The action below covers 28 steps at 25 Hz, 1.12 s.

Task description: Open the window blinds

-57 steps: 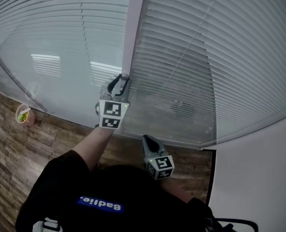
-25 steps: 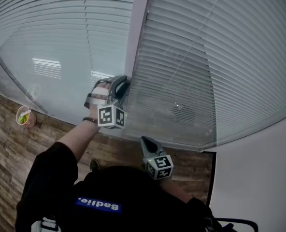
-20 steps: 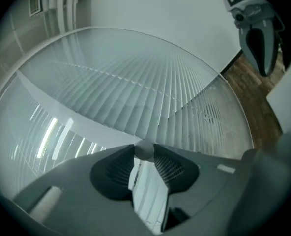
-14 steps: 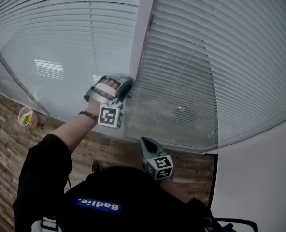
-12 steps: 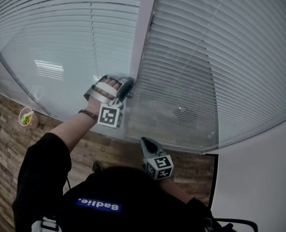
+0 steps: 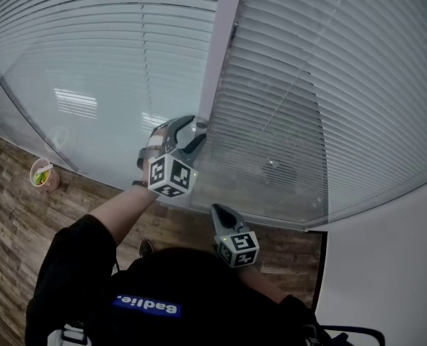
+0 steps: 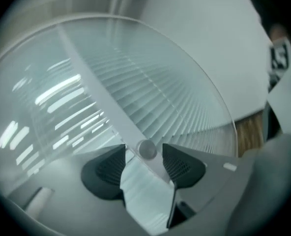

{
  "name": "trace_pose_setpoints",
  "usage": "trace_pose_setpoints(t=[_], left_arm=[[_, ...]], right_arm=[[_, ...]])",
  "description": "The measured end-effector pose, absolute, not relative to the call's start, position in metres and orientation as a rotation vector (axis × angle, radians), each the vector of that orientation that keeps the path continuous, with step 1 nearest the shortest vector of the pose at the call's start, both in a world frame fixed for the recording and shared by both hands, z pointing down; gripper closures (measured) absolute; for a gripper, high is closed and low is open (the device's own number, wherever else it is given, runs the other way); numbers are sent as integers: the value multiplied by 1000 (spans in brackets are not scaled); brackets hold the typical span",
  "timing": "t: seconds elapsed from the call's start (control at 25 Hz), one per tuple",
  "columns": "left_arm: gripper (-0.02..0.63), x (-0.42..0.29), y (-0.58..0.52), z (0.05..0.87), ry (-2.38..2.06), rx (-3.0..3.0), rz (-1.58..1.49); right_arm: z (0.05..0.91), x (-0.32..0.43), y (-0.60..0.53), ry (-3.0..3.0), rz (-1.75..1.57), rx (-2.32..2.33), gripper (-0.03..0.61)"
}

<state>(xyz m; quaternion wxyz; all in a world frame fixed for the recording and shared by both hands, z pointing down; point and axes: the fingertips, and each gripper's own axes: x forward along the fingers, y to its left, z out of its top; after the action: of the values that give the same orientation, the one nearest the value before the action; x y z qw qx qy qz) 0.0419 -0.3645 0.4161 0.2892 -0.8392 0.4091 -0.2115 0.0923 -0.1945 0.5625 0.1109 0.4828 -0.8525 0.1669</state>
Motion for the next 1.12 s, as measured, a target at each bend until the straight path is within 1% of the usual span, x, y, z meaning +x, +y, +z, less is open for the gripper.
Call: trace_pose_setpoints(t=[0.16, 0.28, 0.36, 0.48, 0.6, 0.64, 1.12], left_arm=[[379, 31, -373, 416, 1423, -2759, -209], [385, 33, -373, 421, 1545, -2894, -44], [385, 38, -372, 420, 1576, -2909, 13], [392, 43, -373, 415, 1594, -2857, 13], [451, 41, -377, 412, 1616, -2765, -45], [486, 40, -378, 411, 1621, -2748, -65], [491, 45, -376, 415, 1528, -2597, -264]], right_arm=[[564, 90, -194, -2506, 476, 1395, 572], [564, 93, -193, -2503, 473, 1402, 571], [564, 96, -192, -2496, 479, 1407, 569], [565, 102, -190, -2486, 472, 1423, 569], [563, 114, -191, -2472, 455, 1467, 575], [562, 118, -191, -2469, 456, 1478, 575], [565, 119, -184, -2486, 473, 1445, 575]])
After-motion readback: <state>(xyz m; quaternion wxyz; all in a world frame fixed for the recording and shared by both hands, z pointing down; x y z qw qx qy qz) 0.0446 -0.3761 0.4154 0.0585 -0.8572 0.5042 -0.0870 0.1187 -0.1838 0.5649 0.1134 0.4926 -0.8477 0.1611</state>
